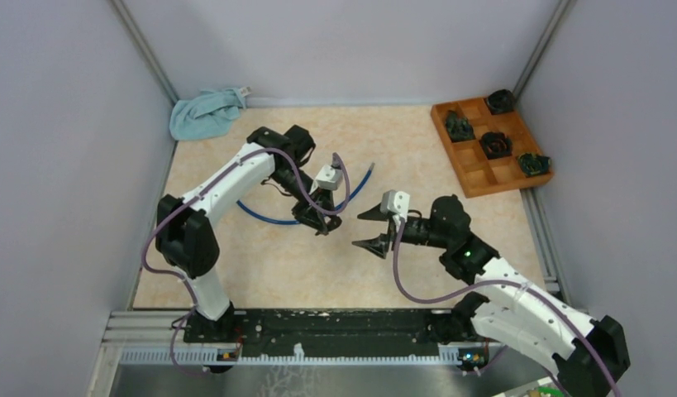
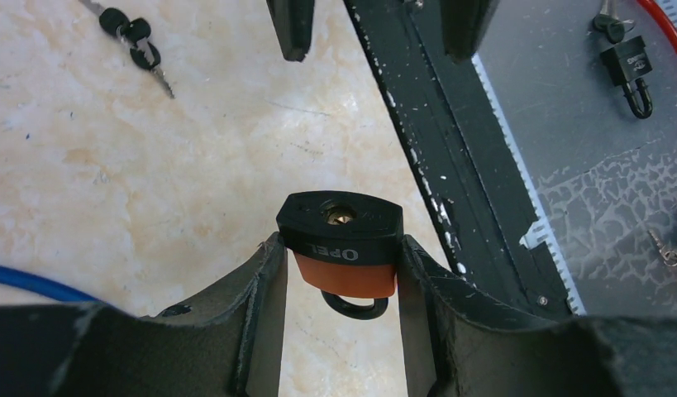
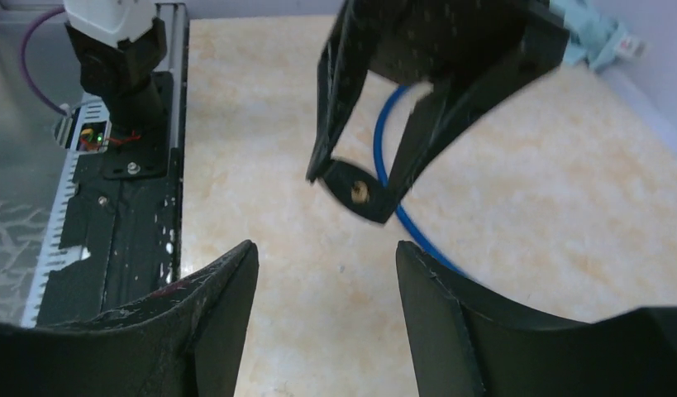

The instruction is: Unlock with the key

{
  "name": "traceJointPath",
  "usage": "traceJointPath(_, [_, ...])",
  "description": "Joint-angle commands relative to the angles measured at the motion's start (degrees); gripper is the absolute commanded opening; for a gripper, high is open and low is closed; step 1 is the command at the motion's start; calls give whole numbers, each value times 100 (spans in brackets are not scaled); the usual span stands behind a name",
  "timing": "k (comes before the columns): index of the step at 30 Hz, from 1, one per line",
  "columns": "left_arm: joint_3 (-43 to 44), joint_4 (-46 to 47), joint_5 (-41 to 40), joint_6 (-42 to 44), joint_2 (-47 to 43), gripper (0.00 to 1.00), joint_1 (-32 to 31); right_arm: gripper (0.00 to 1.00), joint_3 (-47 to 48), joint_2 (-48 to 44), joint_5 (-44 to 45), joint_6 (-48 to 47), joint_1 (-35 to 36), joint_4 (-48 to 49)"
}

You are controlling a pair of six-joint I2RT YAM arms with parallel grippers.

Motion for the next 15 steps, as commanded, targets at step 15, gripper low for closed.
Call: traceJointPath(15, [-36,-231,847,105,-732,1,-615,57,2323,1066,-959,-3014,898,-2921])
